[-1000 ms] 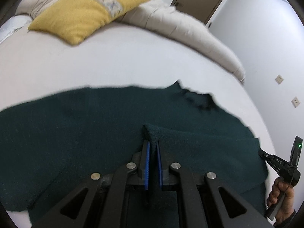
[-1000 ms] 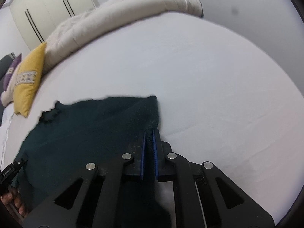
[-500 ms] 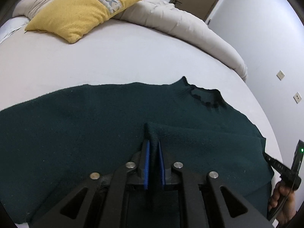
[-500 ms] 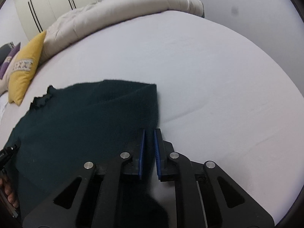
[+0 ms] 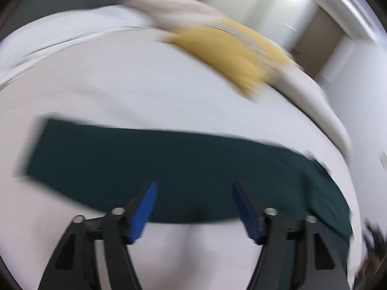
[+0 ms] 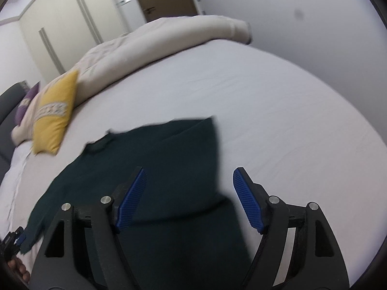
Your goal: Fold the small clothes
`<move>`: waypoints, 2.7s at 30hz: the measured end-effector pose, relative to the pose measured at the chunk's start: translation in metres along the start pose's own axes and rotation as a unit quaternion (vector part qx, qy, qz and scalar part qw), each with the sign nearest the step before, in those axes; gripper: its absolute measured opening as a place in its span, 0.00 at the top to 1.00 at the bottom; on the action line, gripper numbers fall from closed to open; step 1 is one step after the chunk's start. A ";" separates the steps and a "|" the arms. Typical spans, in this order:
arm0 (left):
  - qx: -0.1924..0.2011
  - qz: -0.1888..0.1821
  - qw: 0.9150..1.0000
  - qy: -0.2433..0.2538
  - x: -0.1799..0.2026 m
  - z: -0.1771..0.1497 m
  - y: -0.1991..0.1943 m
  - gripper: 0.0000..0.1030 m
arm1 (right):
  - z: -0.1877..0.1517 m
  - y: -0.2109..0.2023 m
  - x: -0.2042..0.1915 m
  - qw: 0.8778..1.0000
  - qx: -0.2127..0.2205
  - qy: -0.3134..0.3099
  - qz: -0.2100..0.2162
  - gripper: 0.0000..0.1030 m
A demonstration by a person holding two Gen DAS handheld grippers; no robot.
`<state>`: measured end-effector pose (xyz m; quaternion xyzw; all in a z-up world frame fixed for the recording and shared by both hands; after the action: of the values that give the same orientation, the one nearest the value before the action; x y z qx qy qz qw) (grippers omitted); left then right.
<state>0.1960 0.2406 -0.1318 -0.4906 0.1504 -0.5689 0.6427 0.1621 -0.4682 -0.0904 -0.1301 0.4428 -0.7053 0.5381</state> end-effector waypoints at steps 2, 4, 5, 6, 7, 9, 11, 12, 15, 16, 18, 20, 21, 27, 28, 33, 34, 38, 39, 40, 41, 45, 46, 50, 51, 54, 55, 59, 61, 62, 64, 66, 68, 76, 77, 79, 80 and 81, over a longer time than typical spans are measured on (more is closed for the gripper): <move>0.012 0.043 0.996 -0.075 -0.072 0.012 -0.013 0.29 | -0.019 -0.004 -0.028 0.999 -0.018 -0.011 0.031 0.29; 0.022 0.074 0.989 -0.124 -0.122 0.021 -0.019 0.27 | -0.039 -0.010 -0.052 0.998 -0.026 -0.027 0.051 0.29; 0.019 0.079 0.987 -0.137 -0.137 0.024 -0.017 0.24 | -0.049 -0.013 -0.061 0.997 -0.028 -0.034 0.058 0.29; 0.009 0.075 0.985 -0.152 -0.149 0.024 -0.011 0.24 | -0.060 -0.015 -0.079 0.996 -0.034 -0.043 0.071 0.29; 0.001 0.060 0.985 -0.162 -0.155 0.026 -0.004 0.24 | -0.068 -0.015 -0.091 0.995 -0.040 -0.047 0.080 0.29; 0.000 0.059 0.987 -0.148 -0.152 0.031 0.004 0.33 | -0.081 -0.017 -0.113 0.992 -0.052 -0.061 0.095 0.29; -0.011 0.059 0.989 -0.135 -0.145 0.033 0.010 0.78 | -0.092 -0.020 -0.131 0.991 -0.057 -0.074 0.100 0.29; -0.021 0.039 0.989 -0.140 -0.142 0.035 0.014 0.83 | -0.094 -0.021 -0.137 0.990 -0.057 -0.079 0.102 0.29; -0.007 0.025 0.993 -0.114 -0.116 0.046 0.005 0.86 | -0.099 -0.033 -0.145 0.989 -0.052 -0.080 0.110 0.29; 0.003 0.016 0.995 -0.097 -0.100 0.047 -0.004 0.86 | -0.100 -0.037 -0.143 0.989 -0.050 -0.079 0.112 0.29; 0.015 -0.006 0.998 -0.066 -0.062 0.049 -0.015 0.86 | -0.101 -0.046 -0.137 0.989 -0.048 -0.076 0.115 0.29; 0.026 -0.036 0.999 -0.020 0.000 0.044 -0.027 0.86 | -0.105 -0.051 -0.129 0.989 -0.048 -0.070 0.117 0.29; 0.026 -0.054 0.998 0.002 0.027 0.038 -0.032 0.86 | -0.101 -0.049 -0.122 0.989 -0.049 -0.067 0.119 0.29; -0.010 -0.150 0.979 0.139 0.214 -0.038 -0.012 0.86 | -0.106 -0.047 -0.085 0.990 -0.052 -0.034 0.124 0.29; -0.026 -0.160 0.975 0.151 0.236 -0.055 -0.001 0.86 | -0.107 -0.046 -0.076 0.991 -0.053 -0.026 0.123 0.29; -0.122 -0.181 0.954 0.203 0.299 -0.140 0.062 0.69 | -0.115 -0.025 -0.047 0.990 -0.082 0.000 0.113 0.29; -0.134 -0.178 0.954 0.202 0.297 -0.146 0.067 0.64 | -0.117 -0.022 -0.045 0.990 -0.089 -0.001 0.112 0.29; -0.111 -0.182 0.957 0.198 0.266 -0.145 0.043 0.39 | -0.118 -0.010 -0.060 0.987 -0.101 -0.019 0.121 0.29; -0.097 -0.185 0.958 0.199 0.257 -0.140 0.034 0.35 | -0.118 -0.006 -0.069 0.987 -0.103 -0.028 0.123 0.29; -0.080 -0.181 0.961 0.195 0.245 -0.131 0.026 0.35 | -0.117 0.000 -0.082 0.985 -0.107 -0.037 0.129 0.29; -0.069 -0.174 0.965 0.183 0.229 -0.122 0.021 0.35 | -0.117 0.008 -0.096 0.983 -0.113 -0.045 0.137 0.29; -0.046 -0.160 0.978 0.123 0.169 -0.087 0.010 0.36 | -0.123 0.045 -0.148 0.974 -0.156 -0.056 0.153 0.29; -0.044 -0.151 0.981 0.114 0.160 -0.077 0.012 0.36 | -0.126 0.054 -0.158 0.973 -0.168 -0.059 0.149 0.29; -0.040 -0.134 0.986 0.090 0.128 -0.059 0.020 0.36 | -0.136 0.085 -0.196 0.973 -0.174 -0.119 0.098 0.46; -0.041 -0.130 0.987 0.089 0.122 -0.056 0.021 0.36 | -0.135 0.089 -0.200 0.973 -0.172 -0.137 0.075 0.68; -0.041 -0.124 0.988 0.076 0.117 -0.045 0.032 0.36 | -0.125 0.083 -0.204 0.972 -0.175 -0.135 0.078 0.92; -0.041 -0.123 0.989 0.071 0.116 -0.041 0.034 0.36 | -0.119 0.073 -0.208 0.971 -0.166 -0.147 0.085 0.94; -0.035 -0.118 0.990 0.067 0.116 -0.025 0.036 0.36 | -0.087 0.024 -0.236 0.963 -0.102 -0.223 0.107 0.94; -0.028 -0.113 0.991 0.069 0.125 -0.014 0.041 0.34 | -0.060 0.002 -0.243 0.961 -0.069 -0.240 0.119 0.94; -0.027 -0.108 0.991 0.073 0.129 -0.012 0.044 0.31 | -0.048 -0.003 -0.242 0.961 -0.058 -0.242 0.120 0.94; -0.029 -0.096 0.992 0.081 0.140 -0.004 0.055 0.29 | -0.023 0.001 -0.228 0.965 -0.043 -0.235 0.109 0.94; -0.031 -0.089 0.992 0.087 0.150 0.001 0.066 0.27 | -0.007 0.013 -0.204 0.971 -0.044 -0.214 0.097 0.94; -0.039 -0.074 0.991 0.103 0.164 0.004 0.081 0.25 | 0.008 0.037 -0.170 0.977 -0.042 -0.195 0.073 0.94; -0.076 -0.014 0.982 0.174 0.208 -0.010 0.136 0.28 | 0.002 0.122 -0.095 0.985 -0.107 -0.126 0.045 0.94; -0.072 -0.008 0.981 0.178 0.209 -0.010 0.138 0.34 | 0.003 0.124 -0.093 0.986 -0.107 -0.121 0.048 0.94; -0.068 -0.004 0.980 0.186 0.212 -0.011 0.140 0.46 | 0.005 0.127 -0.091 0.986 -0.109 -0.116 0.053 0.94; -0.071 -0.006 0.979 0.193 0.214 -0.012 0.141 0.65 | 0.006 0.129 -0.090 0.986 -0.109 -0.117 0.053 0.94; -0.072 -0.004 0.977 0.199 0.216 -0.012 0.142 0.76 | 0.007 0.128 -0.095 0.985 -0.109 -0.120 0.052 0.94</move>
<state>0.3357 0.0268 -0.1724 -0.4125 0.3141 -0.6454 0.5609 0.2860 -0.3921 -0.1560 -0.2486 0.4553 -0.6028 0.6063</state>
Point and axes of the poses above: each gripper's, at about its wrist camera, not at the fingertips, and y roughly the way its jaws point, x to its right, z to its top, the point moved 7 cm from there along y, roughly the way its jaws point, and after that the axes turned 7 degrees about -x, right-handed, at the moved point
